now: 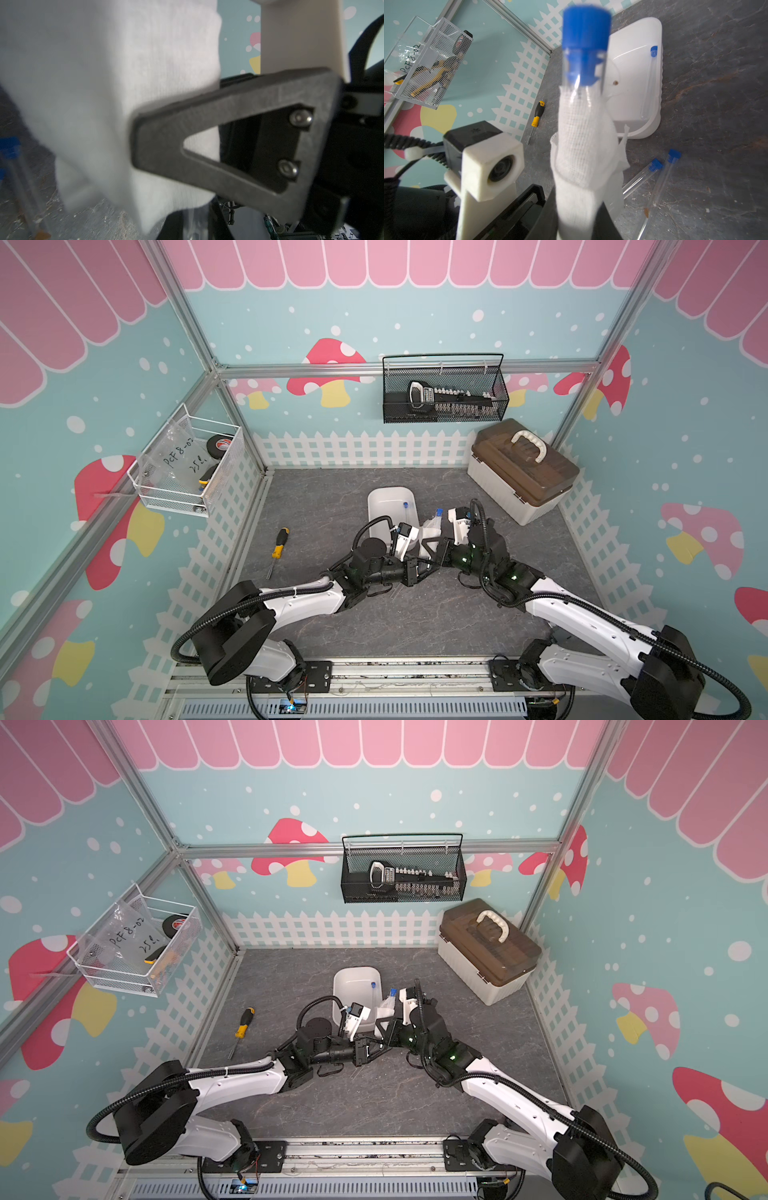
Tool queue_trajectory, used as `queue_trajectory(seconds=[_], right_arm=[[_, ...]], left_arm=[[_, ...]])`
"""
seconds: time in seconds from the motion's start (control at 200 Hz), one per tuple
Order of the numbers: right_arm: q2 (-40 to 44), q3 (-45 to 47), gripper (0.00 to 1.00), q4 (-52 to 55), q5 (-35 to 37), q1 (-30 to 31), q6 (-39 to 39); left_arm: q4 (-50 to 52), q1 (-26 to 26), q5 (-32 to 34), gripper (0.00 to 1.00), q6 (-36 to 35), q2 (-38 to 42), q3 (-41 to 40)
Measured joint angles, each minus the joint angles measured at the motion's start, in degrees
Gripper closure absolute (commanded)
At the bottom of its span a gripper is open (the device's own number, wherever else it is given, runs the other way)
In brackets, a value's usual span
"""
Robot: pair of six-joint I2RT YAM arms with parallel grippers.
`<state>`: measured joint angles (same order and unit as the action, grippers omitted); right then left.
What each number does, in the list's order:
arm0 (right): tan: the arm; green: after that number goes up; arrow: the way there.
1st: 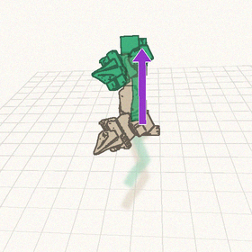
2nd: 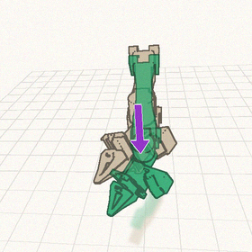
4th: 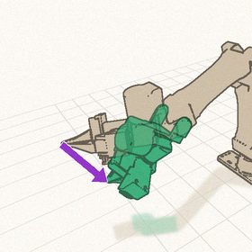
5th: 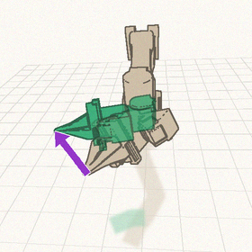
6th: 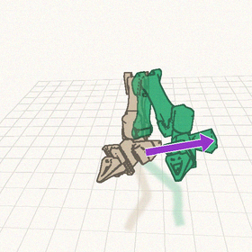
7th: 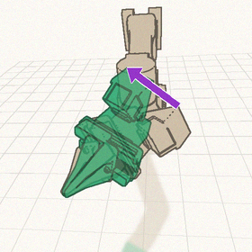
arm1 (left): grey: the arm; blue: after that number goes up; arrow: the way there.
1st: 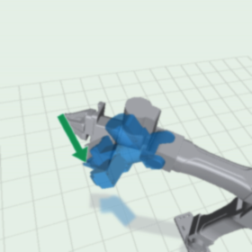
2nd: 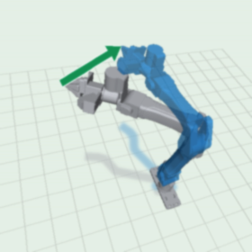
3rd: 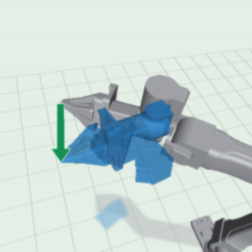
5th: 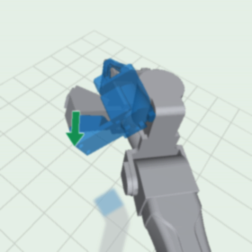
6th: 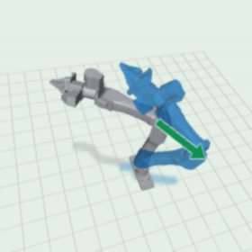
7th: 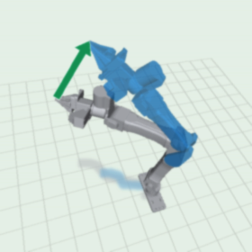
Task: Wipe the exteriors of test tubes
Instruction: Wipe the dirt from the test tube.
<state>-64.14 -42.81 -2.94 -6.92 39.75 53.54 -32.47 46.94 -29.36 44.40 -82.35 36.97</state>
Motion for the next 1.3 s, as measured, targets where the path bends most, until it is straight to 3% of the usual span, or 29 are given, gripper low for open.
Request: queue_trajectory(seconds=[0.255, 0.51, 0.966, 1.301], right_arm=[[-5.57, -8.48, 0.81, 1.03, -3.34, -6.08, -2.84], [-6.29, -10.08, 0.81, 1.55, -4.9, -6.8, -3.69], [3.61, 4.26, 0.81, -1.25, 1.14, 2.95, 2.73], [2.45, 2.89, 0.8, -0.87, 2.43, 2.95, 2.29]], left_arm=[[-0.63, -0.33, 1.36, 0.93, 0.0, 0.55, 0.0], [-0.76, -0.35, 1.44, 0.93, 0.0, 0.85, 0.0], [0.57, 0.28, -0.24, 0.93, 0.2, 0.81, -0.46], [0.48, 0.02, 0.17, 0.93, 0.22, 0.83, -0.46]])
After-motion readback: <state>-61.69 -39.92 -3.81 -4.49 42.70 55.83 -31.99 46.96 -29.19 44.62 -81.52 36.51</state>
